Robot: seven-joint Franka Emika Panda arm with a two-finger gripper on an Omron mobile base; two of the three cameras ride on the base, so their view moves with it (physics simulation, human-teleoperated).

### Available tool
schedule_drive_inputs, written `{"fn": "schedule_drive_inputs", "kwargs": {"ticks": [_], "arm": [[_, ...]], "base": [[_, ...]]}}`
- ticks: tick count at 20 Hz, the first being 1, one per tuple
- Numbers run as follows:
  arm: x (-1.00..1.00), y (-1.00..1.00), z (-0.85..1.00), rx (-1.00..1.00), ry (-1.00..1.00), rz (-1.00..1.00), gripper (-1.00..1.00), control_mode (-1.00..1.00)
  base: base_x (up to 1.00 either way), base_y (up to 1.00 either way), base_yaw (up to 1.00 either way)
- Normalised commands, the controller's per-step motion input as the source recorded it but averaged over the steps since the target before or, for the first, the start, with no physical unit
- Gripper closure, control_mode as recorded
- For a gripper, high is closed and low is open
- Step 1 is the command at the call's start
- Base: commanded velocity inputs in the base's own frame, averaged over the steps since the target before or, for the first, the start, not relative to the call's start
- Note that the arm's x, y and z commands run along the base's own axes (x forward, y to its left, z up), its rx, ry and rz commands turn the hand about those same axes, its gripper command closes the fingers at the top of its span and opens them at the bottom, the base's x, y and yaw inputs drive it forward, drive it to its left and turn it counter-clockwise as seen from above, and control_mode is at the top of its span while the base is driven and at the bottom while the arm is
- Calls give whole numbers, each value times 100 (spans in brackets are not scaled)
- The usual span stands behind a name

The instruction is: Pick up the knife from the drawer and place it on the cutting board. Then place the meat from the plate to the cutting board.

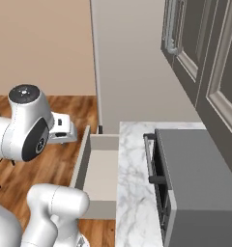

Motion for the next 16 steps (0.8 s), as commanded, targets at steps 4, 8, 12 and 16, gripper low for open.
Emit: {"fn": "schedule_drive_inputs", "kwargs": {"ticks": [4, 8, 12, 16], "arm": [[0, 0, 0, 0, 0, 0, -100, 100], [0, 0, 0, 0, 0, 0, -100, 100], [0, 0, 0, 0, 0, 0, -100, 100], [0, 0, 0, 0, 0, 0, -100, 100]], "base": [[8, 3, 0], [0, 0, 0], [-32, 3, -8], [-44, 0, -10]]}}
